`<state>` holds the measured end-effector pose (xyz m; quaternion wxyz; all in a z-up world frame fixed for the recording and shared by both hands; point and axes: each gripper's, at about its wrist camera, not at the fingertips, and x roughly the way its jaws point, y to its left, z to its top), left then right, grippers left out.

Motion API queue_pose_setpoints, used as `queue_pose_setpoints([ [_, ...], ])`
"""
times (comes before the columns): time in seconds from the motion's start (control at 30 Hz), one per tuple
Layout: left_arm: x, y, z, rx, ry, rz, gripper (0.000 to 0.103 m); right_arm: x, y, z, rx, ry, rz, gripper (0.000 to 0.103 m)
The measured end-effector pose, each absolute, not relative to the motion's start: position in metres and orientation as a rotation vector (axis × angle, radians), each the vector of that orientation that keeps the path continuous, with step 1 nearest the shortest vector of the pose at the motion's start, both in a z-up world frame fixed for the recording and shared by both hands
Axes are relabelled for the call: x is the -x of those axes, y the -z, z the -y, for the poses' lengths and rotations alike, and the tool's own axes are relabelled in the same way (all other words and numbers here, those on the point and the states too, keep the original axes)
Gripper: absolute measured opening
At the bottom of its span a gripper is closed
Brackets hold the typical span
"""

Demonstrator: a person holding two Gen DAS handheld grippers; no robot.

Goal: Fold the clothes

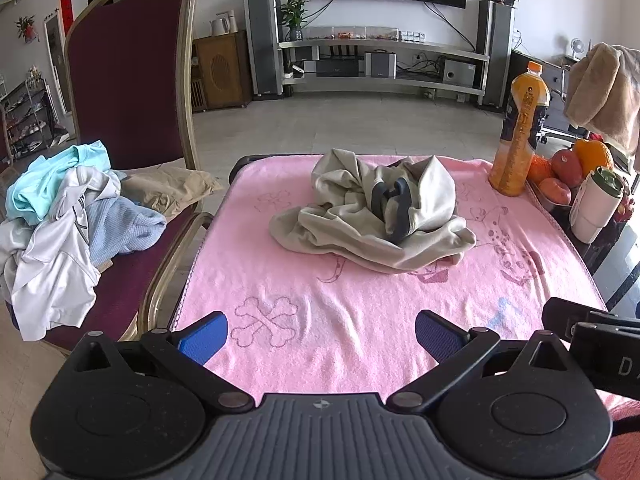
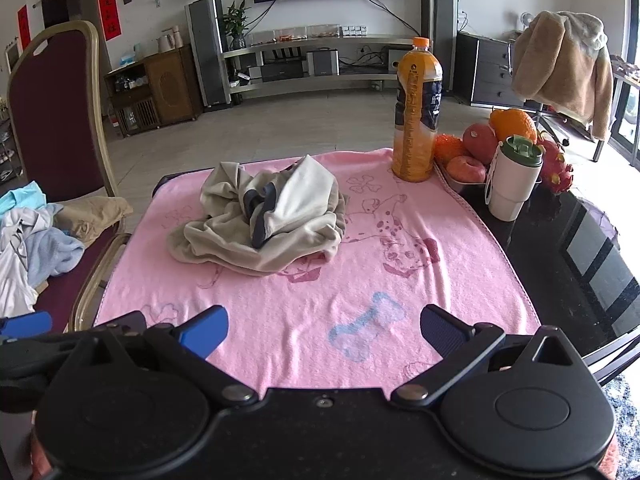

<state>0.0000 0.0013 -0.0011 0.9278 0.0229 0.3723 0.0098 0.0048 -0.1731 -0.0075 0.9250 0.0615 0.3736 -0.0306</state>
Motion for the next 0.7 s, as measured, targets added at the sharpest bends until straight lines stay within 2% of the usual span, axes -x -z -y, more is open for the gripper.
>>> queue_pose_setpoints([
  [0.7,-0.0029,-0.0022,-0.0006,-0.071,-0.040,-0.761,0.102,-0.0042,0.0093,0.1692,-0.100,0.072,-0.775,0.103],
])
